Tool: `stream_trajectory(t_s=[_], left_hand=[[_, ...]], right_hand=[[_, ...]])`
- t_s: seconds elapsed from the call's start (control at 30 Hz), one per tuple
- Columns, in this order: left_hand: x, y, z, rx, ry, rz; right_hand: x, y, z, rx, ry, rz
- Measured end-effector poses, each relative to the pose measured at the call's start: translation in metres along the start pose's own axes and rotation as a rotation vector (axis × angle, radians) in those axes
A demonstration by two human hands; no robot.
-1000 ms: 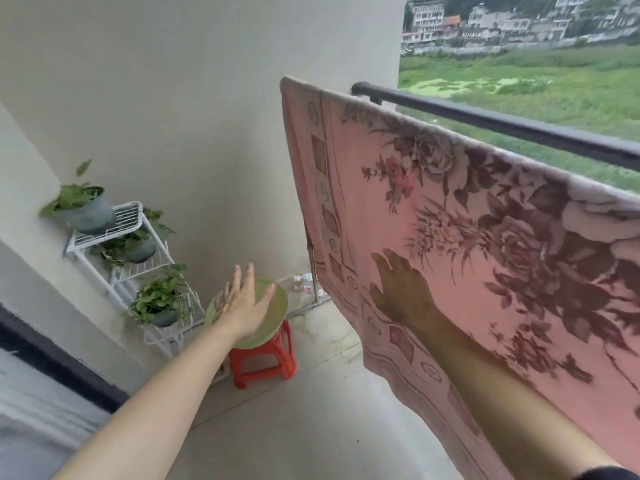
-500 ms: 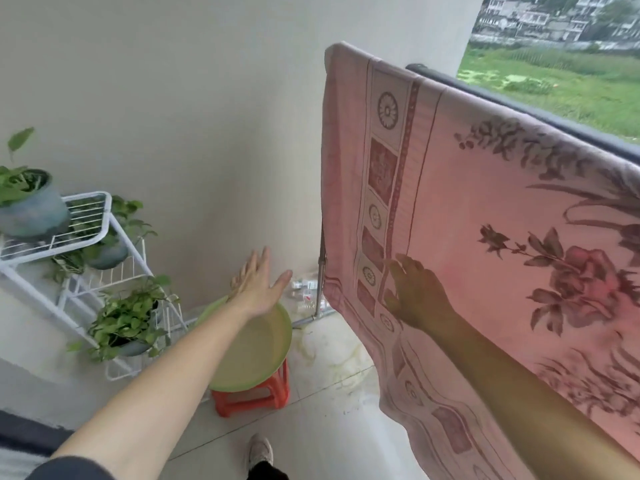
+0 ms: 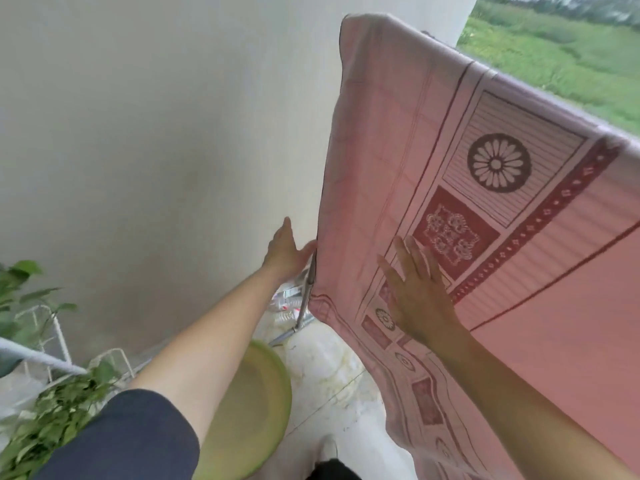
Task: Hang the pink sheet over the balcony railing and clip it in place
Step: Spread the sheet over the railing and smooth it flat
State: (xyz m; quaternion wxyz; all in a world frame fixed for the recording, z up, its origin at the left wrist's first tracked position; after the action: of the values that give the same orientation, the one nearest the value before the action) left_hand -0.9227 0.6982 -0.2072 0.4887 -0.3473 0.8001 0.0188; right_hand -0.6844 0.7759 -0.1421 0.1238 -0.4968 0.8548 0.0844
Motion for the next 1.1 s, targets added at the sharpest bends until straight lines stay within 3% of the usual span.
stream_trajectory(t_s=[0.27, 0.43, 0.53, 0.7, 0.8, 0.87, 0.97, 1.1], left_hand=[[-0.063, 0.100, 0.010, -0.018, -0.070, 0.125], [-0.062, 0.133, -0.009, -0.202, -0.102, 0.095], [-0.051, 0.141, -0.015, -0.105, -0.085, 0.147], [-0.012, 0.141, -0.024, 0.035, -0.053, 0.193], [-0.002, 0.129, -0.011, 0.100, 0.076, 0.215], [-0.006, 0.116, 0.009, 0.158, 0.268, 0.267], [-0.020, 0.091, 0.039, 0.238, 0.400, 0.403], [-0.030, 0.073, 0.057, 0.366, 0.441, 0.483]], right_hand=[[0.007, 0.073, 0.032, -0.141, -0.045, 0.060], [0.005, 0.125, 0.055, -0.181, -0.005, 0.086], [0.009, 0.149, 0.042, -0.244, 0.047, 0.085], [0.036, 0.183, -0.081, -0.596, 0.125, -0.042], [0.028, 0.198, -0.189, -0.782, 0.042, 0.013], [0.010, 0.216, -0.237, -0.680, -0.102, 0.136], [-0.029, 0.246, -0.264, -0.335, -0.152, 0.369], [-0.049, 0.265, -0.272, -0.187, -0.068, 0.402]])
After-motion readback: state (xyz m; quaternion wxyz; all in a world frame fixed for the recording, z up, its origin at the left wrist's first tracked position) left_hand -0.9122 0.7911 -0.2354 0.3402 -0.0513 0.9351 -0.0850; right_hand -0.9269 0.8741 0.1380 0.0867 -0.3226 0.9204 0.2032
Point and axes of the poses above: each hand's wrist, its own y-axis towards the middle knuckle, its own z-axis out of the palm, x = y × z, the point moved 7 cm from there along y, towards the middle knuckle, and after that the axes turned 7 degrees about x, right-handed, at the moved point
